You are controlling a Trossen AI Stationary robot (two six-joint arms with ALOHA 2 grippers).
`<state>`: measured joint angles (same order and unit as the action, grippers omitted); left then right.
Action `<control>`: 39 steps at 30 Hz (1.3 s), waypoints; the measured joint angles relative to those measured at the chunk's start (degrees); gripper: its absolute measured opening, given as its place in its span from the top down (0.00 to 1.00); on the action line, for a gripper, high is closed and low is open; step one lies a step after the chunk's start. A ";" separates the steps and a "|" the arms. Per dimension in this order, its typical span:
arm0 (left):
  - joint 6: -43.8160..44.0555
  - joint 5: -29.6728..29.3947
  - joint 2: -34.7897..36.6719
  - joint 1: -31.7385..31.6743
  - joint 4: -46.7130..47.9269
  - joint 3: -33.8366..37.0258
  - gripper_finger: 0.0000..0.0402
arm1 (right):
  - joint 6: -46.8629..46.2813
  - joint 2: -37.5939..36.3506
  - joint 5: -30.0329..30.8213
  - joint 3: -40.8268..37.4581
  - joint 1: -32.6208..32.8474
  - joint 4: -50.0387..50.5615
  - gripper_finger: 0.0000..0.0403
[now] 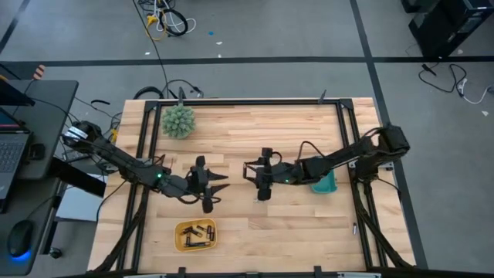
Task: Sort batteries
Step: Put the black battery into the yellow bin
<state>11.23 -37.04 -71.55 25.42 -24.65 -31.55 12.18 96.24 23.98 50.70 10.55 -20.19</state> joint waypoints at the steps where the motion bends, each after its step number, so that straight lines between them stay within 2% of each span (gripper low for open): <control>1: 1.09 -0.16 0.00 -0.65 0.01 0.00 0.71 | 1.79 -0.89 1.61 0.00 0.62 -0.03 0.48; 5: 4.34 1.05 0.00 -3.73 -1.10 0.00 0.71 | 10.65 -3.04 7.58 0.00 3.26 -1.80 0.48; 10: 5.89 11.51 0.00 -8.04 -4.77 0.00 0.71 | 21.15 -3.08 14.73 0.00 6.08 -5.02 0.48; 14: 6.29 12.28 0.00 -10.11 -4.24 0.00 0.71 | 25.05 -3.03 18.73 0.00 7.34 -5.61 0.48; 17: 6.65 13.18 0.00 -11.81 -5.47 0.00 0.71 | 26.74 -3.03 18.91 0.00 7.75 -7.07 0.48; 21: 5.57 20.67 0.00 -13.89 -8.85 0.00 0.71 | 29.88 -3.03 18.81 0.00 7.86 -9.22 0.48; 25: 5.11 22.64 -0.02 -15.35 -8.67 0.00 0.71 | 34.92 -3.01 18.26 0.02 8.87 -11.33 0.48; 31: -0.07 36.27 -0.02 -16.02 -8.82 0.00 0.71 | 42.61 -3.01 18.29 0.02 11.13 -15.44 0.48; 35: -1.39 38.21 -0.02 -16.26 -8.87 0.00 0.71 | 45.06 -2.99 18.23 0.02 12.69 -16.68 0.48; 39: 2.47 38.41 -0.02 -17.10 -8.80 0.00 0.71 | 45.28 -2.97 17.77 0.02 13.58 -16.67 0.48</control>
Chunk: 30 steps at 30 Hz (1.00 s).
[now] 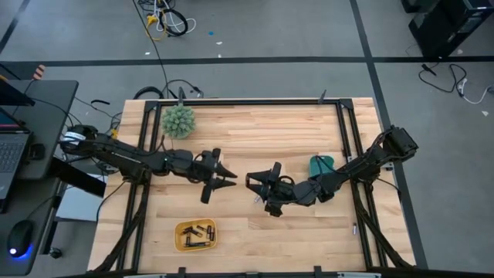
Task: Sort batteries
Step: Put the black battery into the yellow bin
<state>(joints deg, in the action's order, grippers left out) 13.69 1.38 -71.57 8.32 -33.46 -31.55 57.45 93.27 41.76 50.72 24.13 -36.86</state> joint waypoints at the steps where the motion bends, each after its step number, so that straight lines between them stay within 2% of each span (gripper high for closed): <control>1: 1.33 -0.15 0.00 -0.18 -0.10 0.00 0.71 | 0.00 0.00 -0.01 0.00 0.09 0.00 0.48; 7: 6.02 -0.69 0.00 -0.44 -4.89 0.00 0.71 | 2.05 0.01 -0.02 0.00 -0.14 -0.54 0.48; 10: 6.32 -3.00 -0.02 -0.48 -7.79 0.00 0.71 | 3.06 0.02 -0.95 0.00 -0.21 -1.94 0.48; 18: 6.36 -1.34 -0.08 -0.45 -10.49 0.00 0.71 | 7.31 0.02 -1.11 0.02 -0.27 -4.30 0.48; 22: 6.88 -1.09 -2.27 -0.42 -13.02 -0.02 0.71 | 9.49 0.02 -1.18 0.02 -0.41 -5.09 0.48; 30: 9.08 -0.35 -6.62 -0.44 -18.37 -0.04 0.60 | 9.62 0.03 -1.19 0.02 -0.86 -5.09 0.48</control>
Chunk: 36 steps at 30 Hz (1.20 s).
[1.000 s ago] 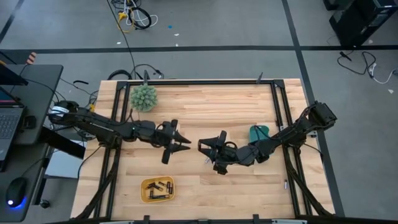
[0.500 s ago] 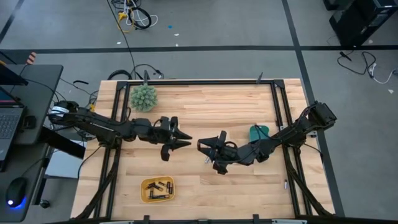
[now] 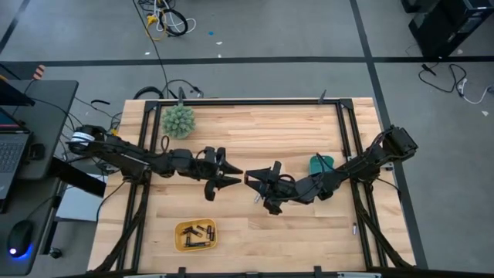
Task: Sort batteries
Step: Put the black battery into the yellow bin
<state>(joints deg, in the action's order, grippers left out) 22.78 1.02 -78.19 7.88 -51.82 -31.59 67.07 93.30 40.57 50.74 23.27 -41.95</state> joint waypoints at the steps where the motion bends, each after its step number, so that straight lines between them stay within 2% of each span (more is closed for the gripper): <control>1: 0.01 -0.03 0.00 0.00 -0.01 0.00 0.58 | 0.00 -0.01 0.06 0.00 0.00 0.01 0.48; 6: -0.74 -0.33 -0.03 0.00 -3.36 -0.04 0.51 | 0.00 0.25 0.08 0.00 -0.27 0.00 0.48; 10: -0.61 -0.33 -0.07 0.00 -2.19 -1.22 0.49 | -0.56 0.34 0.13 0.00 -1.03 0.04 0.48; 36: -1.46 -5.43 -3.17 -0.01 -2.16 -2.25 0.48 | -0.87 0.34 0.06 0.00 -1.69 0.03 0.48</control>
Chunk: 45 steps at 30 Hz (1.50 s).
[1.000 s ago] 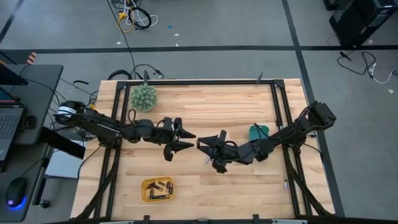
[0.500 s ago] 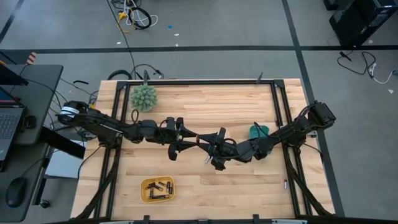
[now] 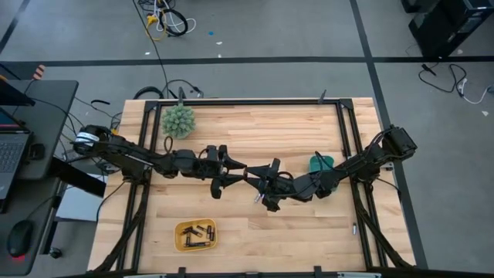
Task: Sort batteries
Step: Put the black battery into the yellow bin
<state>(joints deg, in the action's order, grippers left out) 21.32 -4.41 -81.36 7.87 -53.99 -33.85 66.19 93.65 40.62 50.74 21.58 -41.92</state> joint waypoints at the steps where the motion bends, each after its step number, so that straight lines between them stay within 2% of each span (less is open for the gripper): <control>1: -0.03 -0.30 -0.51 -0.02 -0.31 -0.01 0.48 | 0.00 0.00 0.00 0.00 -0.01 -0.01 0.48; 20: -1.25 -2.06 -2.49 -0.02 -3.62 -0.17 0.50 | -0.66 0.00 0.44 0.00 -0.08 -0.44 0.48; 35: -1.51 -2.75 -2.47 0.01 -3.64 -0.17 0.71 | -0.72 0.00 0.72 -0.02 -0.14 -0.01 0.48; 45: -1.46 -3.25 -2.45 -0.02 -3.49 -0.17 0.83 | -4.77 -0.02 0.50 -0.02 -1.08 2.68 0.48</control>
<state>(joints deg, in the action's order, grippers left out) 19.86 -7.66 -83.81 7.86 -57.47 -34.02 61.43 93.62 41.12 50.72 20.49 -39.24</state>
